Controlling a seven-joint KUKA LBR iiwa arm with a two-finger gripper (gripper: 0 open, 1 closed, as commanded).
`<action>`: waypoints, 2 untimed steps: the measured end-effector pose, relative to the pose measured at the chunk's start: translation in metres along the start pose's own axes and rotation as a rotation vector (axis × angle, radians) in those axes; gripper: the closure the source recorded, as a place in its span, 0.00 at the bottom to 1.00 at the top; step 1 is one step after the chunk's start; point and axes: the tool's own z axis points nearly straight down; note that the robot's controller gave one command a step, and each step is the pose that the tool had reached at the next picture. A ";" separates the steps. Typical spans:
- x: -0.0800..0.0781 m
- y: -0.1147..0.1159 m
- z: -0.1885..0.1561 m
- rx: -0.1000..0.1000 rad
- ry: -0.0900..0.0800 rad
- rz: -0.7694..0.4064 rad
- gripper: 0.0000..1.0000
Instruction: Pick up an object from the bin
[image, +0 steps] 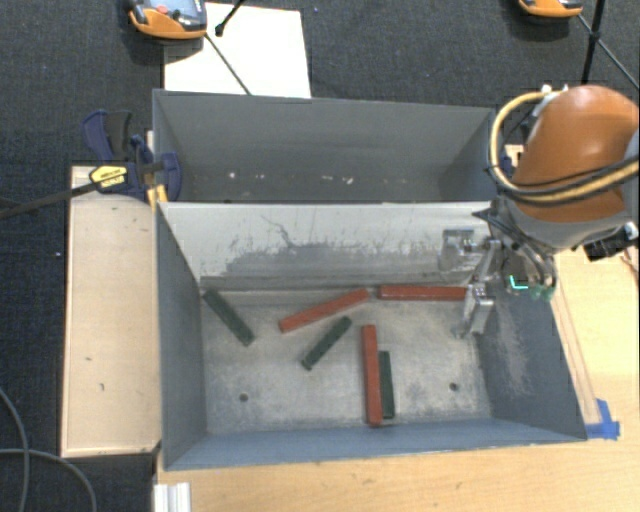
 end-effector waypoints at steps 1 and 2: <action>0.013 0.014 0.053 0.000 -0.005 -0.070 0.00; 0.006 0.056 0.066 0.000 0.004 -0.248 0.00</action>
Offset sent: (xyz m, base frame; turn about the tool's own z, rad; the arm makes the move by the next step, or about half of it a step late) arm 0.0050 0.0855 -0.0630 -0.3301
